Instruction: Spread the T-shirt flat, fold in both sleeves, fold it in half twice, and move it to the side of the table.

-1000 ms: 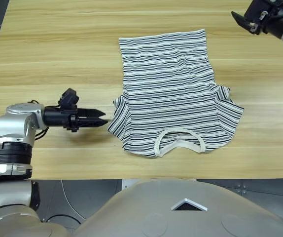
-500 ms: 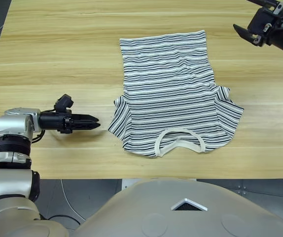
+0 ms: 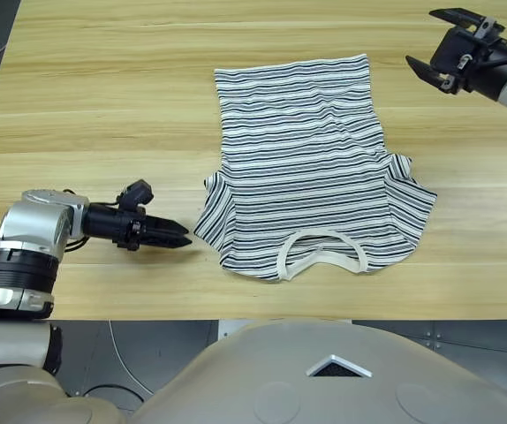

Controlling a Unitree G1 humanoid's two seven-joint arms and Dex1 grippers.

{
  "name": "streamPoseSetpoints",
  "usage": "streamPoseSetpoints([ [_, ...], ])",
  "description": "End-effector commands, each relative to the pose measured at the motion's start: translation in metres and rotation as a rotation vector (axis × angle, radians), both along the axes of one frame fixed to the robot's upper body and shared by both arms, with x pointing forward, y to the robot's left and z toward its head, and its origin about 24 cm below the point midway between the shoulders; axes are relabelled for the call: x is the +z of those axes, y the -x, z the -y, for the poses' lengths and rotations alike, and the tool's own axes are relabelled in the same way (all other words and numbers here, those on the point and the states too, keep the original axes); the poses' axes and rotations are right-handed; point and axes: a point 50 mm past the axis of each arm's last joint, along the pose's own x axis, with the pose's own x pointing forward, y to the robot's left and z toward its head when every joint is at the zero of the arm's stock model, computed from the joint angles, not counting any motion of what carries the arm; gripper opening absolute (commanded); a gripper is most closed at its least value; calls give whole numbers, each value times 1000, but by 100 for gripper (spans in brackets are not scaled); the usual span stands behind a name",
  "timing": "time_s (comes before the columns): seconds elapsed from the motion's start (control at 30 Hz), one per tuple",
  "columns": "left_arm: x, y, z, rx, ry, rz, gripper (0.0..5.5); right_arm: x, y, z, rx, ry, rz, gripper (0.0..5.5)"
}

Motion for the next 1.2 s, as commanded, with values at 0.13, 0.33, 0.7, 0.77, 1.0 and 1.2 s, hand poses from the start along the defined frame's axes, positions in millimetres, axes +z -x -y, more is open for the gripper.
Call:
streamPoseSetpoints([
  [0.13, -29, 6, -7, 87, -160, -70, 252, -4, 2, 3, -18, 8, -19, 294],
  [0.33, -18, 29, 10, -112, -51, -153, 252, -1, 2, 3, -20, 10, -10, 294],
  [0.7, -36, 11, 10, 11, -172, -103, 252, -7, 5, 1, -19, 7, -24, 294],
  [0.77, -39, 9, 8, 27, -185, -107, 252, -7, 5, 1, -19, 8, -25, 294],
  [1.0, -38, 28, 21, -86, -101, -177, 252, -5, 4, 0, -17, 11, -19, 294],
  [1.2, -29, 38, 20, -177, -88, -202, 173, -3, 4, 0, -18, 10, -16, 297],
])
